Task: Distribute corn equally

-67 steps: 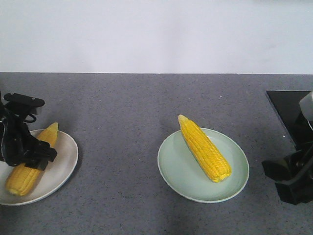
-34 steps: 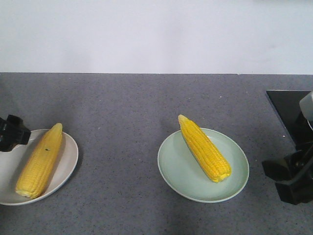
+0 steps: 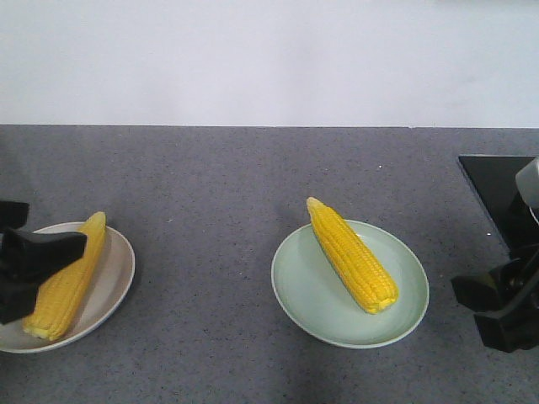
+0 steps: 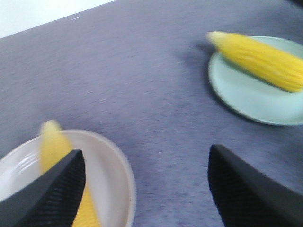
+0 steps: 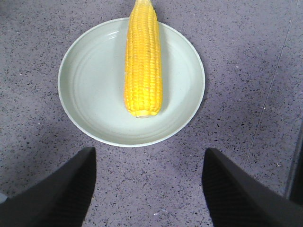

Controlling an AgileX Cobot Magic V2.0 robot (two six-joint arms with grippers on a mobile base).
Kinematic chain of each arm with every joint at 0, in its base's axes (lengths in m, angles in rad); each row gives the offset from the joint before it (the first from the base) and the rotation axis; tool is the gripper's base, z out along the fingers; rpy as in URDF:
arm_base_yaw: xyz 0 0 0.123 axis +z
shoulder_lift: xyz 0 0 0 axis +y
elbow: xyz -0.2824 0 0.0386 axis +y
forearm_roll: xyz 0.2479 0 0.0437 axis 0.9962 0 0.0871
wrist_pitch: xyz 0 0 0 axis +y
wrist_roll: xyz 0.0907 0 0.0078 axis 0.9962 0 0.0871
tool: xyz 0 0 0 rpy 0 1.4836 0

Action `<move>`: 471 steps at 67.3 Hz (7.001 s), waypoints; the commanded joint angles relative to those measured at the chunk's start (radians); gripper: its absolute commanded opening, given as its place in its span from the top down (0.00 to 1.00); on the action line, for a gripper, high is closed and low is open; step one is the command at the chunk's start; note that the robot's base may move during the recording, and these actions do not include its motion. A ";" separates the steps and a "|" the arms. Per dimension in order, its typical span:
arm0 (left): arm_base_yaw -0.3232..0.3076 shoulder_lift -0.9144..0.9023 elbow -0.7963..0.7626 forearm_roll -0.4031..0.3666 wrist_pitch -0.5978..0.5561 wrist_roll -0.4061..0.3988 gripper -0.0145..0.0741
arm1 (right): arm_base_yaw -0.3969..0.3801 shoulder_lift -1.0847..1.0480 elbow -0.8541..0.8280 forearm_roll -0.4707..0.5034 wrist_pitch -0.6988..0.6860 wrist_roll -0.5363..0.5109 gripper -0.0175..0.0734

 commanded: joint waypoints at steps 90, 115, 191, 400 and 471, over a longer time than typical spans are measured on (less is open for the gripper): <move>-0.088 -0.010 -0.021 0.193 -0.043 -0.286 0.85 | -0.002 -0.008 -0.023 -0.008 -0.052 -0.002 0.82; -0.088 -0.010 -0.021 0.193 -0.044 -0.286 0.84 | -0.002 -0.008 -0.023 -0.008 -0.052 -0.002 0.82; 0.164 -0.893 0.864 0.402 -0.807 -0.550 0.84 | -0.002 -0.008 -0.023 -0.008 -0.051 -0.002 0.82; 0.291 -0.889 0.861 0.400 -0.836 -0.551 0.84 | -0.494 -0.885 0.980 0.002 -1.070 -0.046 0.82; 0.291 -0.889 0.861 0.400 -0.836 -0.551 0.84 | -0.494 -0.880 0.978 0.075 -1.052 -0.132 0.82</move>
